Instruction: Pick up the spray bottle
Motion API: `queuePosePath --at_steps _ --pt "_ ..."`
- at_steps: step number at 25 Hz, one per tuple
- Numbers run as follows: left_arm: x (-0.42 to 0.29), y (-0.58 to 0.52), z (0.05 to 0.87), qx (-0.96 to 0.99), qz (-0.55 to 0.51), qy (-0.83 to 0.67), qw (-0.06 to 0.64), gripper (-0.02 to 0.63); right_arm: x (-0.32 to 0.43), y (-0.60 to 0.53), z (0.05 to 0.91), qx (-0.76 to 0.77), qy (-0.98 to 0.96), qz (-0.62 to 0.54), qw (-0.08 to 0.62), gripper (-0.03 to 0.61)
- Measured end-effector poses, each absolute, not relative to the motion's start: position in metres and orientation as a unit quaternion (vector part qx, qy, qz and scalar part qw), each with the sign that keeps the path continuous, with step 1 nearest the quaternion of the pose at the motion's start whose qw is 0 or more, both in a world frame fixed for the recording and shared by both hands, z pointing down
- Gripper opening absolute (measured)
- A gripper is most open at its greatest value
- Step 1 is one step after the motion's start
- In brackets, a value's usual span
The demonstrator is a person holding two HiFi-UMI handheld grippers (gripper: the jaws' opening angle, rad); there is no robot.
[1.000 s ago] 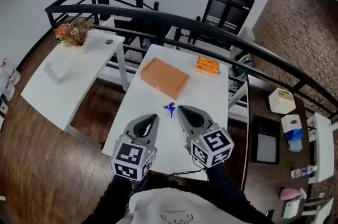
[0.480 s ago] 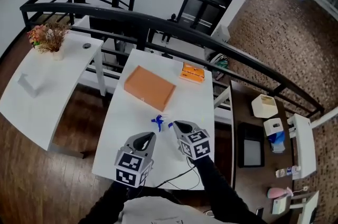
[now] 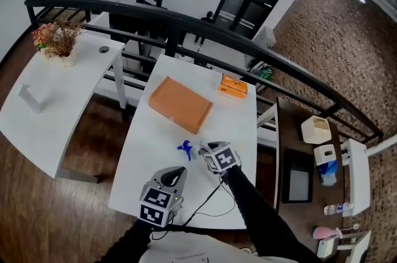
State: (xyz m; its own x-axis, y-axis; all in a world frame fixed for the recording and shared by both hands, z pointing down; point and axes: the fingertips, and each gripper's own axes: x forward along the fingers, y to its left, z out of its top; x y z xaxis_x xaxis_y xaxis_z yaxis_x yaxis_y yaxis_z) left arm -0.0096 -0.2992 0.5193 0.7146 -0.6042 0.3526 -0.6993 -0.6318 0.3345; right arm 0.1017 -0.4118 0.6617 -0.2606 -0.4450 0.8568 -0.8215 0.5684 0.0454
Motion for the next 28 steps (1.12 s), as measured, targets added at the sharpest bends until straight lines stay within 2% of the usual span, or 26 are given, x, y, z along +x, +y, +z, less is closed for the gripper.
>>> queuePosePath --at_steps 9,21,25,28 --pt "-0.015 -0.316 0.530 0.892 0.097 -0.370 0.241 0.002 0.063 -0.422 0.671 0.329 -0.785 0.191 0.489 0.129" --pt "-0.042 -0.331 0.537 0.877 0.091 -0.398 0.252 0.002 0.056 -0.421 0.710 0.266 -0.725 0.201 0.603 0.137" --pt "-0.040 -0.329 0.536 0.877 0.090 -0.399 0.251 0.002 0.054 -0.419 0.707 0.267 -0.732 0.199 0.594 0.124" --pt "-0.036 -0.324 0.533 0.879 0.093 -0.395 0.248 0.003 0.053 -0.418 0.689 0.294 -0.770 0.194 0.533 0.124"
